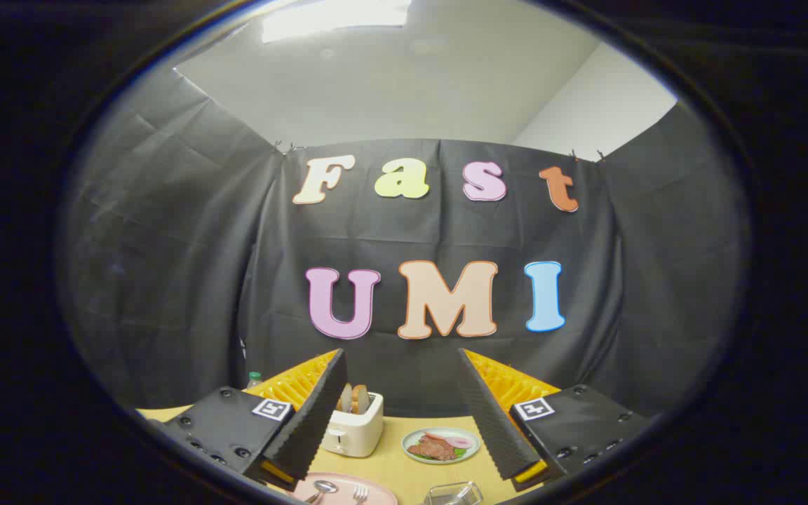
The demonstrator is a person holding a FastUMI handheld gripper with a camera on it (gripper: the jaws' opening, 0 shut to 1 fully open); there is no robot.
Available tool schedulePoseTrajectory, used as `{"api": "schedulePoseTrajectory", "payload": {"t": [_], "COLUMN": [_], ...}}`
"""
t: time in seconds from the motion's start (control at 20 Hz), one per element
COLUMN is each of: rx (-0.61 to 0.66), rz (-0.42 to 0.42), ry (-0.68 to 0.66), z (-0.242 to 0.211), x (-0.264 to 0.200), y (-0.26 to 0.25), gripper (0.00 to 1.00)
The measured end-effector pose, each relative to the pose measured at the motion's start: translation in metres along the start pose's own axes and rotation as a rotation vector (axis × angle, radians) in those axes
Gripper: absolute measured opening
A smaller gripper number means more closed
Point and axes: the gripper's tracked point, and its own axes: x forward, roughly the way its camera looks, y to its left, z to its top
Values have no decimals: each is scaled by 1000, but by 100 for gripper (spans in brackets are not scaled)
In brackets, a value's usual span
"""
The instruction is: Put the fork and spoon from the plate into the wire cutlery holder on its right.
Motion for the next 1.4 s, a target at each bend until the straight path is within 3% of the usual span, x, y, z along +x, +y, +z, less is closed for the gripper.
{"api": "schedulePoseTrajectory", "payload": {"t": [0.35,0.9,1.4], "rx": [-13,5,-21], "rz": [43,32,145], "ry": [9,34,216], "z": [0,-14,-87], "x": [5,5,-3], "y": [14,7,34], "gripper": [99,99,99]}}
